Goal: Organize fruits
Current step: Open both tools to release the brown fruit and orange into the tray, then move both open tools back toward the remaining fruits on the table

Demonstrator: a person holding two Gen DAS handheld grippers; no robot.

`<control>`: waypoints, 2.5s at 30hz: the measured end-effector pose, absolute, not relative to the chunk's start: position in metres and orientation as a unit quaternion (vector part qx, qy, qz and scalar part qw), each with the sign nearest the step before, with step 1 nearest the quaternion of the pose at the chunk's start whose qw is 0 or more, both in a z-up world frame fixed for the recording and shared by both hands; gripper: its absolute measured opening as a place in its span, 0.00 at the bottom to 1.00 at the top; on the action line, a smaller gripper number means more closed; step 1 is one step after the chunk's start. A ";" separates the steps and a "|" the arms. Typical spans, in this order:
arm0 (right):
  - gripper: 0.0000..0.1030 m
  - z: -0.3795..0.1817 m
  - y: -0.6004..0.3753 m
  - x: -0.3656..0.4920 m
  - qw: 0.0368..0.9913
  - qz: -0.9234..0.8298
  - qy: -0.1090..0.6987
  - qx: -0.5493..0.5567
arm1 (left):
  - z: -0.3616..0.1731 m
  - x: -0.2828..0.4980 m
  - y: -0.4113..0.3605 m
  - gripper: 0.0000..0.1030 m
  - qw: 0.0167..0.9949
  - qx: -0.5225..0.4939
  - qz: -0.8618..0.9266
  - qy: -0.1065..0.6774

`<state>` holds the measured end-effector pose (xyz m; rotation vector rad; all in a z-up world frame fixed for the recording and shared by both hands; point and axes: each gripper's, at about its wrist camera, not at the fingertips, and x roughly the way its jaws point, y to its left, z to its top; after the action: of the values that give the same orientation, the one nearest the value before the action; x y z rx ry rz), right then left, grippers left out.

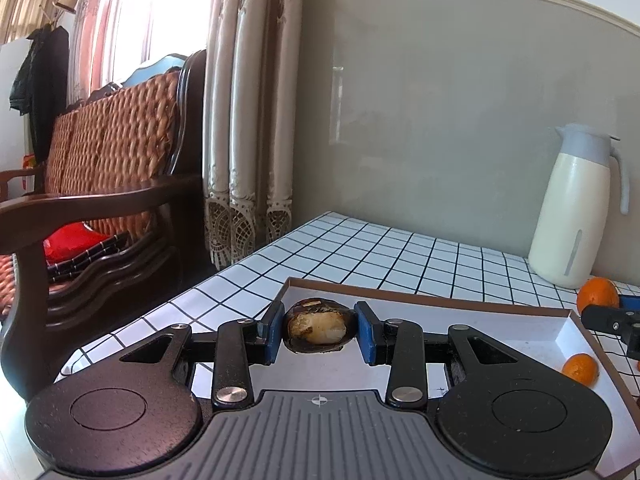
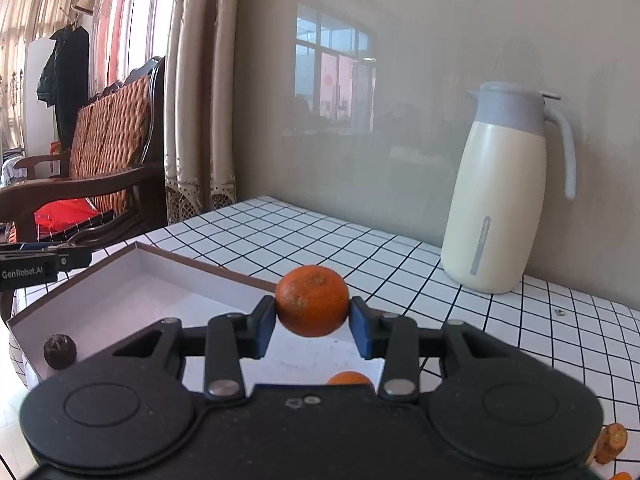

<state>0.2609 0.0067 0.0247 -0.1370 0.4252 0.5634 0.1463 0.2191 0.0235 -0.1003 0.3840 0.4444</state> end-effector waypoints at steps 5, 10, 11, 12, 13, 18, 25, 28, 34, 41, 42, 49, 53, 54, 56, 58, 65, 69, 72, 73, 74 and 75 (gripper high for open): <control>0.31 0.023 0.006 0.265 0.935 0.278 0.212 -0.065 | 0.021 0.151 0.220 0.37 0.954 -0.050 0.222 0.197; 0.31 0.024 0.009 0.269 0.934 0.281 0.213 -0.063 | 0.021 0.155 0.219 0.37 0.954 -0.049 0.220 0.197; 0.31 0.024 0.009 0.269 0.934 0.282 0.212 -0.062 | 0.021 0.155 0.219 0.37 0.955 -0.048 0.219 0.196; 0.31 0.024 0.009 0.269 0.933 0.283 0.212 -0.061 | 0.021 0.156 0.218 0.37 0.955 -0.047 0.220 0.195; 0.31 0.025 0.009 0.270 0.933 0.284 0.211 -0.060 | 0.021 0.157 0.218 0.37 0.954 -0.046 0.220 0.196; 0.59 0.024 0.009 0.274 0.945 0.255 0.192 -0.073 | 0.019 0.161 0.213 0.70 0.954 -0.031 0.230 0.188; 0.94 0.021 -0.010 0.283 0.962 0.213 0.166 -0.028 | 0.020 0.145 0.216 1.00 0.949 -0.021 0.280 0.145; 0.94 0.019 -0.009 0.283 0.962 0.217 0.165 -0.029 | 0.019 0.146 0.216 1.00 0.948 -0.019 0.279 0.149; 0.94 0.021 -0.008 0.276 0.960 0.222 0.170 -0.031 | 0.020 0.146 0.218 1.00 0.949 -0.018 0.278 0.149; 0.94 0.021 -0.009 0.275 0.958 0.227 0.173 -0.029 | 0.019 0.145 0.218 1.00 0.949 -0.018 0.279 0.149; 0.94 0.021 -0.008 0.275 0.958 0.227 0.173 -0.030 | 0.019 0.145 0.218 1.00 0.949 -0.018 0.279 0.149; 0.94 0.020 -0.006 0.272 0.956 0.232 0.175 -0.031 | 0.020 0.144 0.217 1.00 0.948 -0.015 0.280 0.149; 0.94 0.020 -0.005 0.267 0.956 0.236 0.172 -0.041 | 0.021 0.142 0.216 1.00 0.949 -0.016 0.279 0.148; 0.94 0.021 -0.005 0.266 0.955 0.237 0.172 -0.041 | 0.022 0.141 0.215 1.00 0.949 -0.015 0.278 0.148; 0.94 0.022 -0.005 0.263 0.955 0.239 0.171 -0.040 | 0.022 0.139 0.212 1.00 0.949 -0.014 0.277 0.148; 0.94 0.024 -0.006 0.260 0.955 0.240 0.170 -0.041 | 0.023 0.137 0.210 1.00 0.950 -0.015 0.275 0.147; 0.94 0.031 -0.017 0.248 0.957 0.239 0.161 -0.039 | 0.027 0.131 0.203 1.00 0.952 -0.016 0.273 0.141; 0.94 0.035 -0.023 0.242 0.958 0.238 0.155 -0.040 | 0.029 0.127 0.197 1.00 0.951 -0.017 0.273 0.142; 0.94 0.037 -0.030 0.237 0.959 0.235 0.152 -0.039 | 0.031 0.122 0.192 1.00 0.953 -0.020 0.267 0.141; 0.94 0.038 -0.032 0.235 0.959 0.234 0.152 -0.038 | 0.032 0.121 0.190 1.00 0.954 -0.020 0.265 0.138; 0.94 0.038 -0.035 0.233 0.959 0.234 0.153 -0.035 | 0.033 0.119 0.188 1.00 0.956 -0.021 0.260 0.137; 0.94 0.038 -0.038 0.229 0.960 0.233 0.154 -0.033 | 0.034 0.117 0.185 1.00 0.957 -0.023 0.255 0.134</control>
<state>0.2290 -0.0384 0.0380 -0.0669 0.3125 0.4732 0.1167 0.1855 0.0344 -0.0473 0.2715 0.5173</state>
